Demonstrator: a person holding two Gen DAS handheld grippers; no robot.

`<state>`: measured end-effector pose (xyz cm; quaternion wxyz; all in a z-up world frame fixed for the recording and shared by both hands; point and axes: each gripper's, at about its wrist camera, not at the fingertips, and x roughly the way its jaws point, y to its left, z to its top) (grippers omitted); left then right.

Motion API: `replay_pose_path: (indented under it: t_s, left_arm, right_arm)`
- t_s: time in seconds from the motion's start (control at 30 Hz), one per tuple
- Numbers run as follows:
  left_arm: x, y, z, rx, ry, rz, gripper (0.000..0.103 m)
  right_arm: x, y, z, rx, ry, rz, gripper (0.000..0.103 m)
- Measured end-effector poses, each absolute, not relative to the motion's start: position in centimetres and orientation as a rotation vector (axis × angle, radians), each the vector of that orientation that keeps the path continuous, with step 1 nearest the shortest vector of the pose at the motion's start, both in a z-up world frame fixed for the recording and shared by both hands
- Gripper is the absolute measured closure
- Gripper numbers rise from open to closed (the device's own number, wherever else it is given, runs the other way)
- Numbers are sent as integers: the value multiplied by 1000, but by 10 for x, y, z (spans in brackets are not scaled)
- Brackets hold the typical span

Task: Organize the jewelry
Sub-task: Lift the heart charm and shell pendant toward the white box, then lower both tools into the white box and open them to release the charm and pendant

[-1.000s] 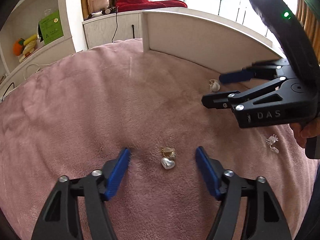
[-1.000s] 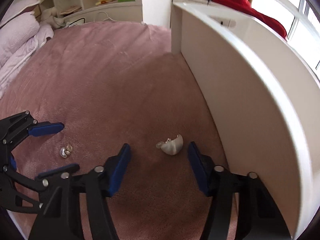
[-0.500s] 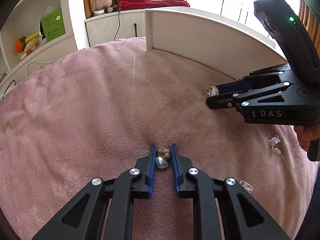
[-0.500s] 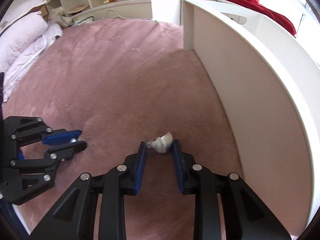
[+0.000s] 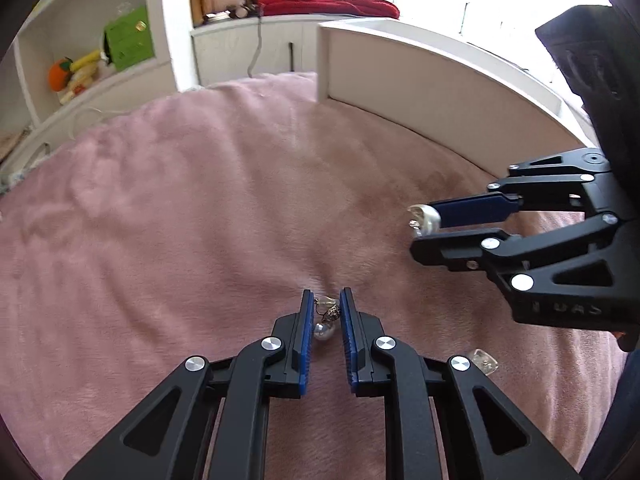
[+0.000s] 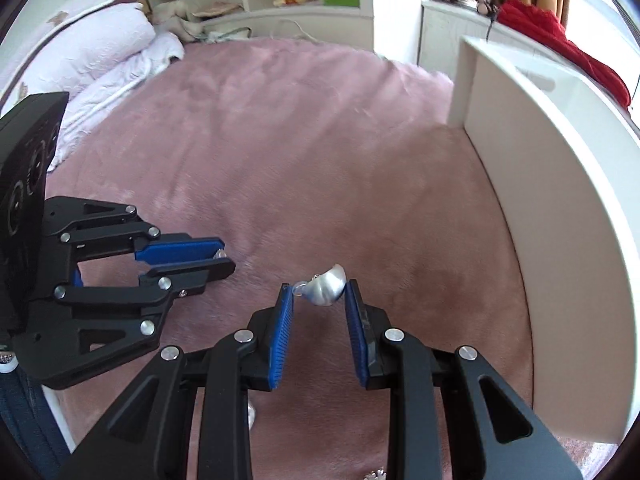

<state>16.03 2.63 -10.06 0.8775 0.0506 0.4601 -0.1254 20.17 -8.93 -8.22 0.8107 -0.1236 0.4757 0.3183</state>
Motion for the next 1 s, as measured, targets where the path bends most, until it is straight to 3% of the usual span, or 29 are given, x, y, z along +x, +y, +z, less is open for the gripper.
replay_pose_path:
  t_s: [0.53, 1.0]
  left_arm:
    - [138, 27, 2, 106, 712, -249, 85]
    - [180, -55, 70, 198, 648, -314, 85]
  right_arm:
    - [173, -141, 18, -61, 717, 631, 76]
    - [186, -251, 65, 45, 554, 356, 75]
